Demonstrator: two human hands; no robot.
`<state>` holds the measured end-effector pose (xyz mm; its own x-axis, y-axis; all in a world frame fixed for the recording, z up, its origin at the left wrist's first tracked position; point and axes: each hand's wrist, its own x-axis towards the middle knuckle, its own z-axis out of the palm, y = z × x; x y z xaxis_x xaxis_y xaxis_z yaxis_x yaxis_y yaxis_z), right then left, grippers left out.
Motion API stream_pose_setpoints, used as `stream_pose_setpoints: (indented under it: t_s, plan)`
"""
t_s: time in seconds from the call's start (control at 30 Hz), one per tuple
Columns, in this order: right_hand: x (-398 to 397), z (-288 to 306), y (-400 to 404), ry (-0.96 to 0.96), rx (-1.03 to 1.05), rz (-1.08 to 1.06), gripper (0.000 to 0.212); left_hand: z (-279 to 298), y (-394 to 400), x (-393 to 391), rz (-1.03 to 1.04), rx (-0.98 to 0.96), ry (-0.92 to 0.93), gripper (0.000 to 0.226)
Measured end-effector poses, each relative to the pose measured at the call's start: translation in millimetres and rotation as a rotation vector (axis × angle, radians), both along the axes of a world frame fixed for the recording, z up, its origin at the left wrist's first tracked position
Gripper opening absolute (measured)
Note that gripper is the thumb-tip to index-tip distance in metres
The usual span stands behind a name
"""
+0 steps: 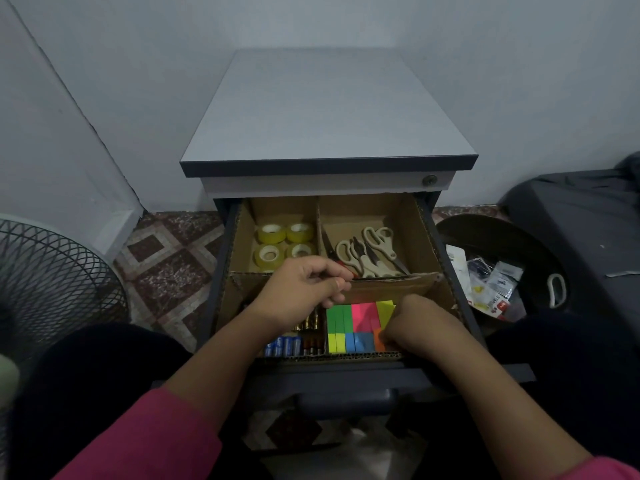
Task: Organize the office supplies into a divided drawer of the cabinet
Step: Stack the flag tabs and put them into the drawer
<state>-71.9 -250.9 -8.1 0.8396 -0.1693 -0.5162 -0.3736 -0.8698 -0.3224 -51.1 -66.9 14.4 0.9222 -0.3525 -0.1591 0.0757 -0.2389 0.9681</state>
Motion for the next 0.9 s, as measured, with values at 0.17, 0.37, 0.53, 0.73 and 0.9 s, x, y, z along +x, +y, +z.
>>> stream_pose_setpoints:
  t_s: [0.17, 0.37, 0.53, 0.73, 0.9]
  plan:
    - [0, 1, 1, 0.014, -0.038, 0.024, 0.014, 0, 1, 0, -0.003, 0.008, -0.008, 0.018]
    - [1, -1, 1, 0.016, -0.037, 0.033, 0.012, 0, 0, 0, 0.001, 0.006, -0.002, 0.017]
    - [0, 1, -1, 0.017, -0.067, 0.06, 0.014, 0, -1, -1, 0.0, 0.009, -0.001, 0.016]
    - [-4, 9, -15, -0.286, -0.307, 0.063, 0.02, 0, 0, 0, -0.009, 0.009, -0.001, 0.017]
    - [-4, 2, -10, -0.262, -0.288, 0.105, 0.015, 0, 0, 0, -0.006, 0.008, 0.001, 0.017]
